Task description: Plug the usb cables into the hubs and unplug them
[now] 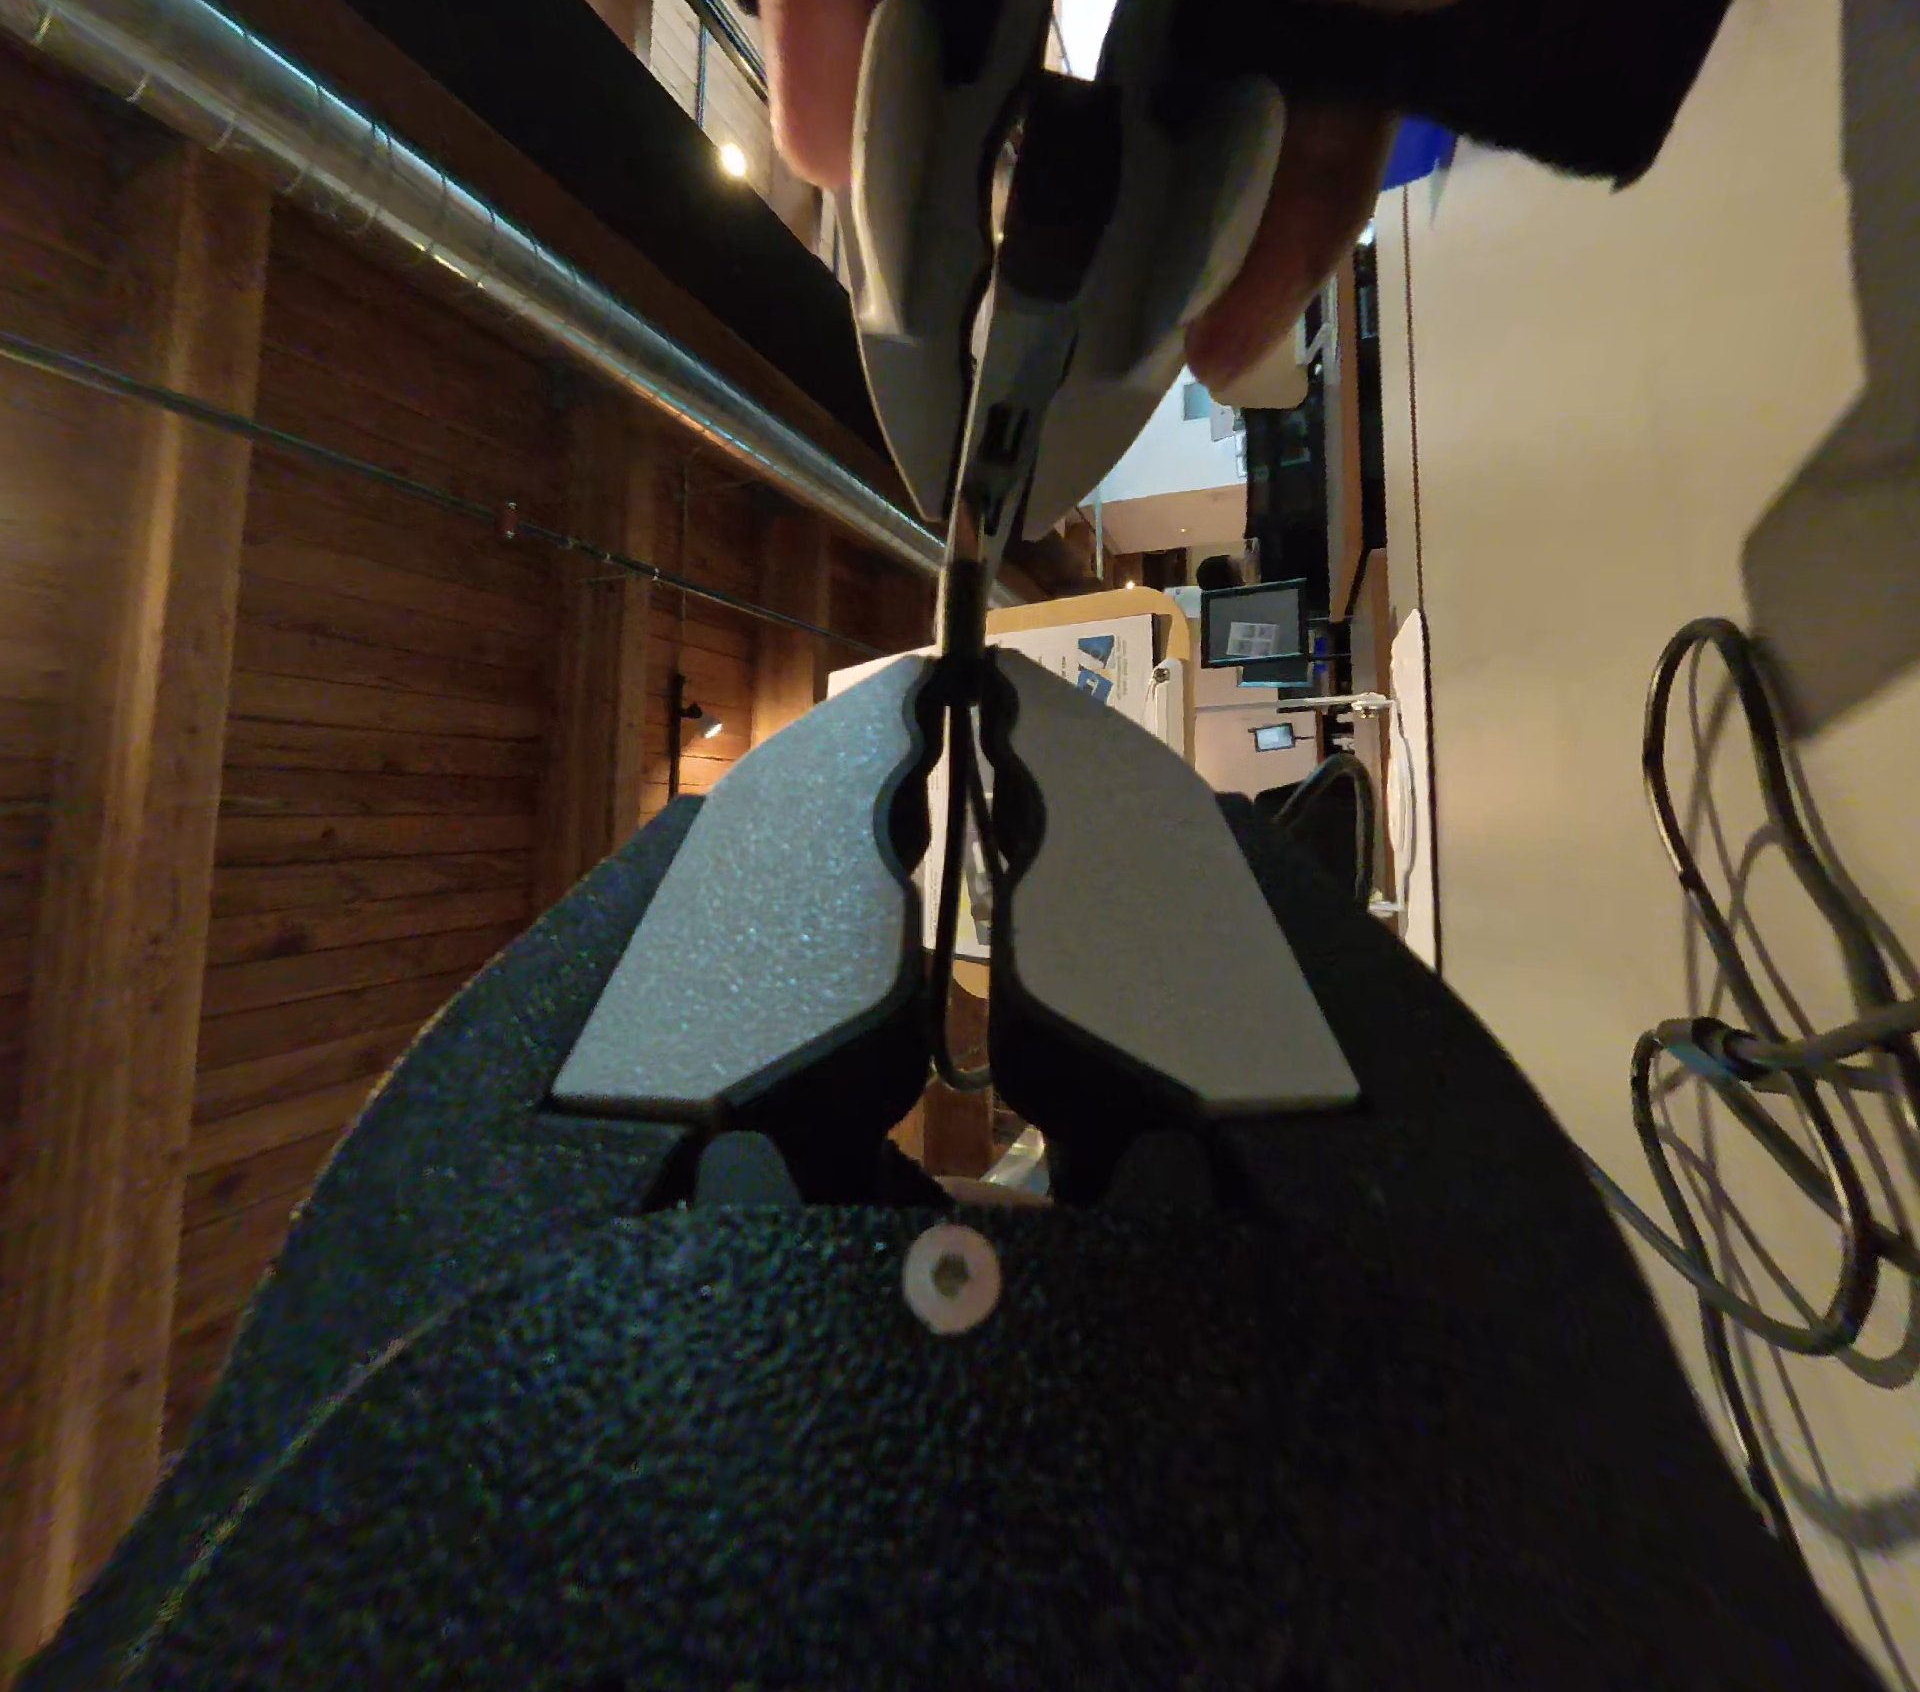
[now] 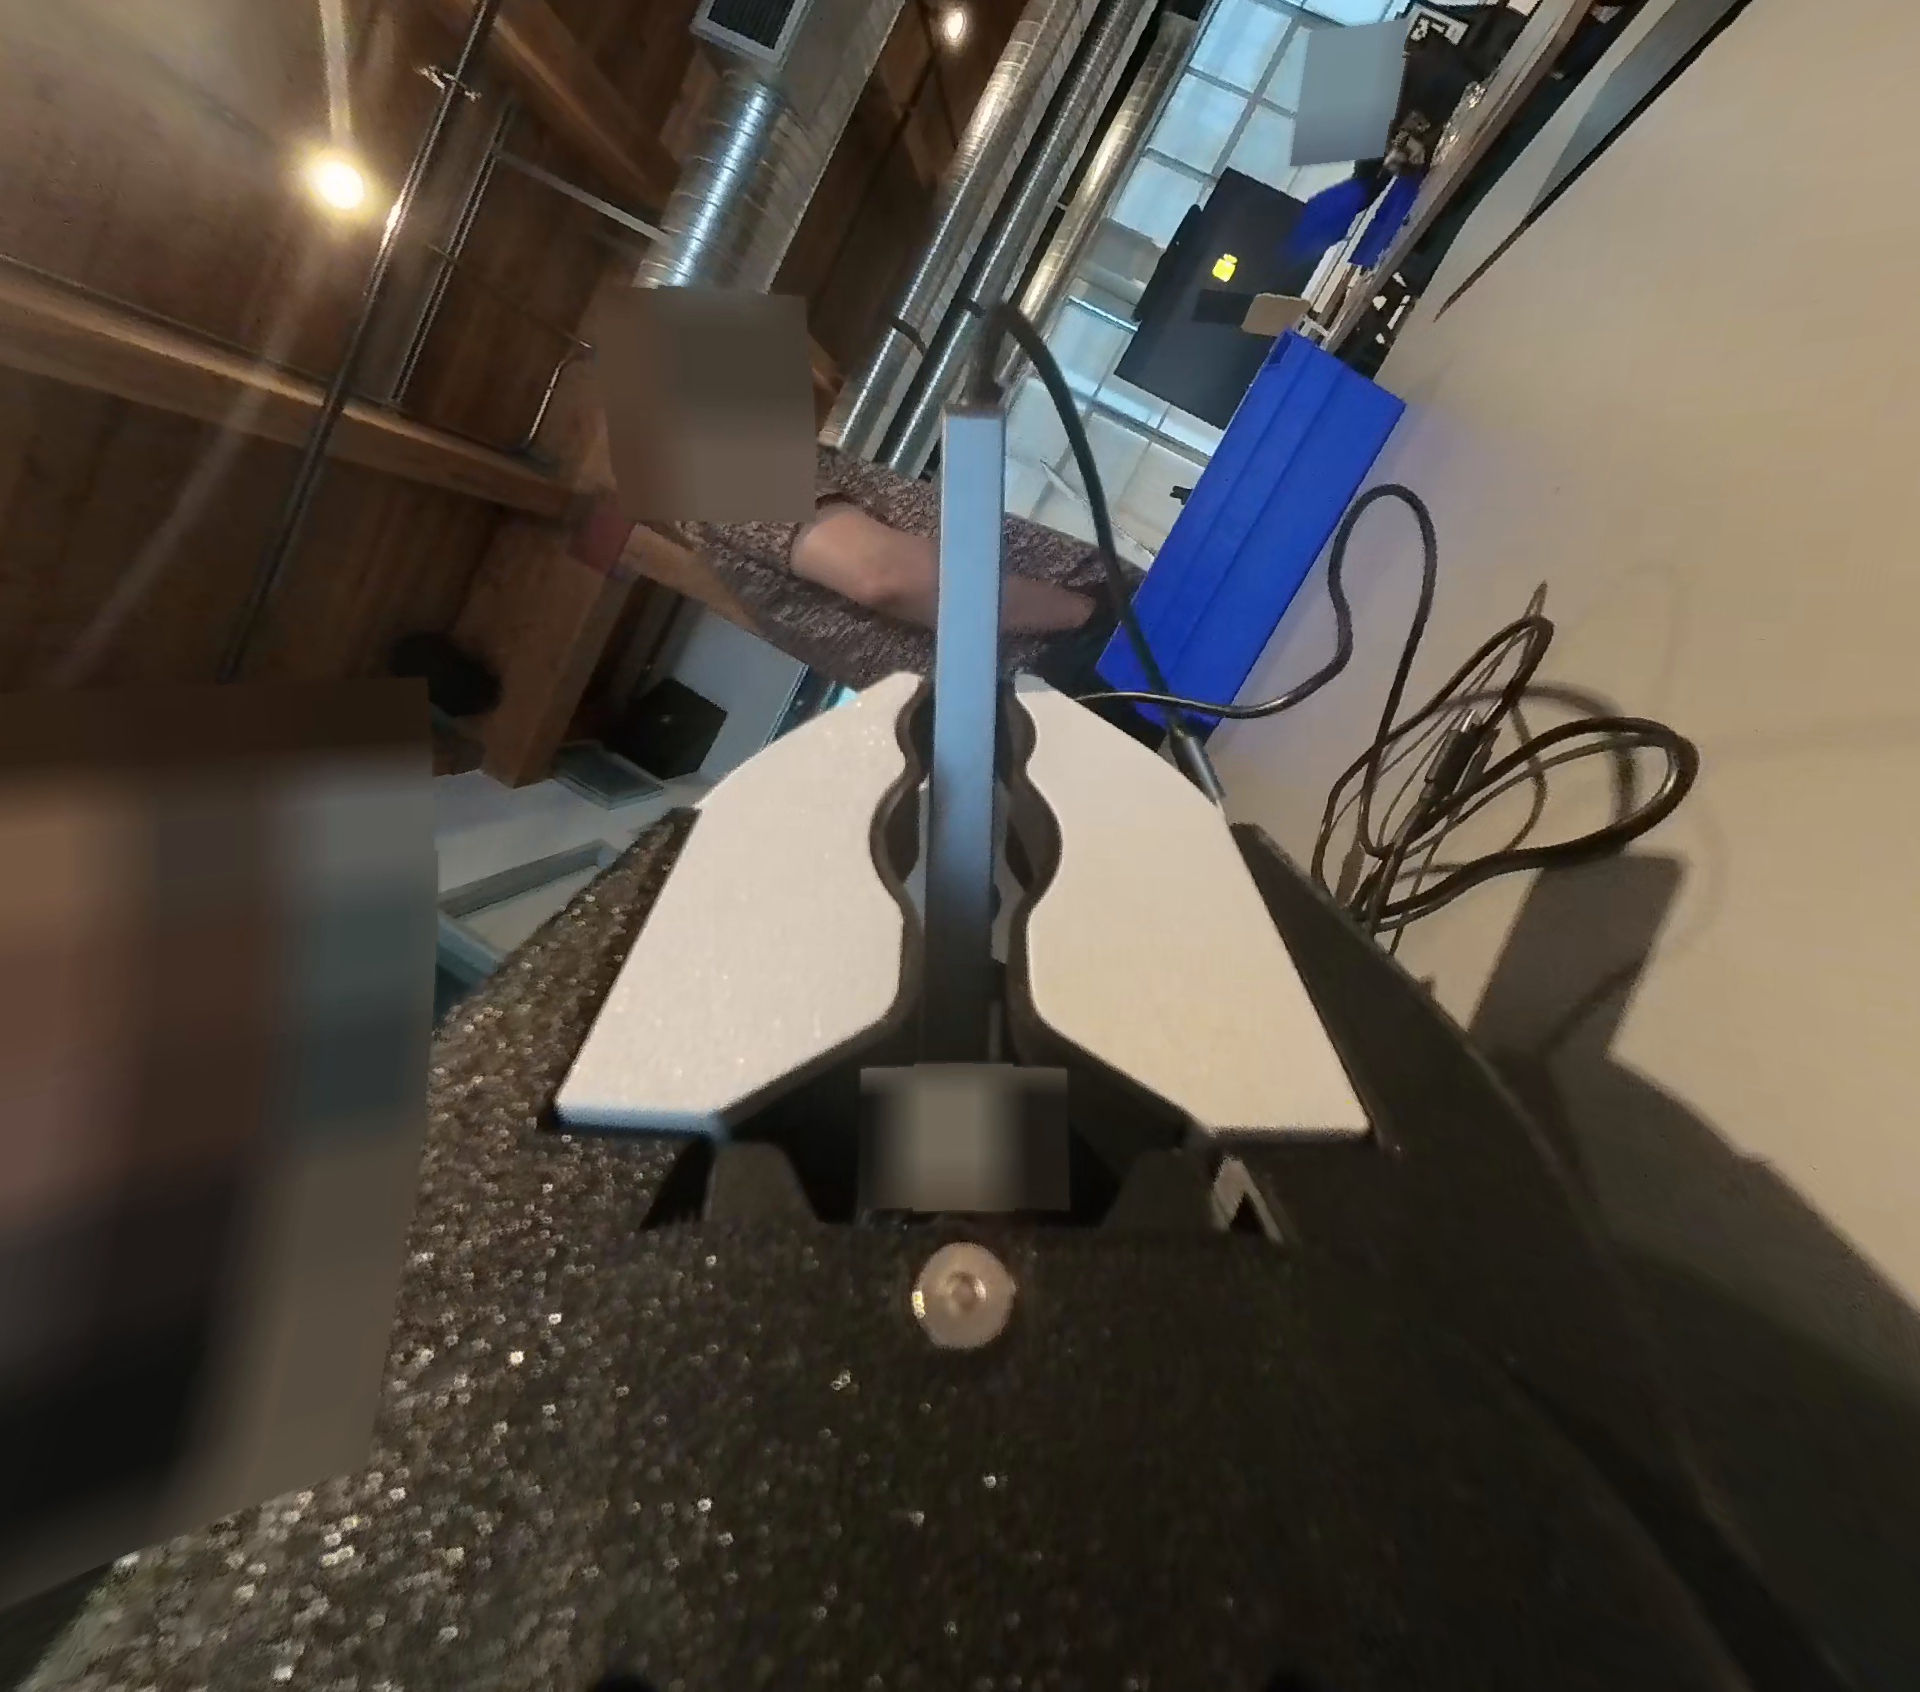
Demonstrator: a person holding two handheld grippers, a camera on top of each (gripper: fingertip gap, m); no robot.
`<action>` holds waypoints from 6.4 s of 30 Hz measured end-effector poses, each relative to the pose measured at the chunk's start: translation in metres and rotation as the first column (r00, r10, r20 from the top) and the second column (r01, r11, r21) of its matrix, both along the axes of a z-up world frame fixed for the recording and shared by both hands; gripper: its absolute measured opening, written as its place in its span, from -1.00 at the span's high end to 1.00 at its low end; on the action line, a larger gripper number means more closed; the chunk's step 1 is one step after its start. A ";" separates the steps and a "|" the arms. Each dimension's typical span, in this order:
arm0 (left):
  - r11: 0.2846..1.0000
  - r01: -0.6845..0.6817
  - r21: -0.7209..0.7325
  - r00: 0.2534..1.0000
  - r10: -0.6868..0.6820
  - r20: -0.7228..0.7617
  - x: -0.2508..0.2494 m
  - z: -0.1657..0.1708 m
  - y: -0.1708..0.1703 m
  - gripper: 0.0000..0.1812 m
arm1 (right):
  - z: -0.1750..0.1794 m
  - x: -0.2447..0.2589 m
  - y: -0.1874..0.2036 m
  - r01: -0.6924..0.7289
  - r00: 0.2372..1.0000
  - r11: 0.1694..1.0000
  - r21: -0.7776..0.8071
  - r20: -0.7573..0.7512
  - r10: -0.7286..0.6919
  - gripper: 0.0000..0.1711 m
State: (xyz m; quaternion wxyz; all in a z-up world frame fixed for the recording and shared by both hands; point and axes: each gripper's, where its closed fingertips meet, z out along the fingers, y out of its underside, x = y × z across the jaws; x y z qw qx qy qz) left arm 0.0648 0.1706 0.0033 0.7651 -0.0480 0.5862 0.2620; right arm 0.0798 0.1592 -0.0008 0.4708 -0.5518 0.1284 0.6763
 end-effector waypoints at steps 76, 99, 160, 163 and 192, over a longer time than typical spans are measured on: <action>0.984 -0.124 -0.130 0.992 0.124 -0.008 0.016 -0.020 0.006 0.93 | -0.022 0.018 0.009 0.330 0.938 0.938 -0.106 -0.069 -0.338 0.86; 0.943 -0.017 -0.333 0.992 -0.024 -0.121 0.018 -0.040 0.000 0.86 | -0.024 0.019 0.012 0.272 0.961 0.957 -0.106 -0.028 -0.276 0.87; 0.735 -0.064 -0.675 0.968 -0.119 -0.222 0.004 -0.079 0.011 0.92 | -0.093 0.034 -0.002 0.273 0.610 0.929 -0.249 0.792 0.033 0.12; 0.738 -0.053 -0.673 0.971 -0.120 -0.208 0.003 -0.077 0.010 0.92 | -0.087 0.049 -0.002 0.310 0.518 0.935 -0.174 0.855 -0.013 0.08; 0.973 0.033 -0.229 0.999 -0.028 0.026 -0.009 -0.017 -0.009 0.92 | -0.009 -0.030 -0.002 -0.070 0.941 0.993 -0.097 0.323 0.098 0.91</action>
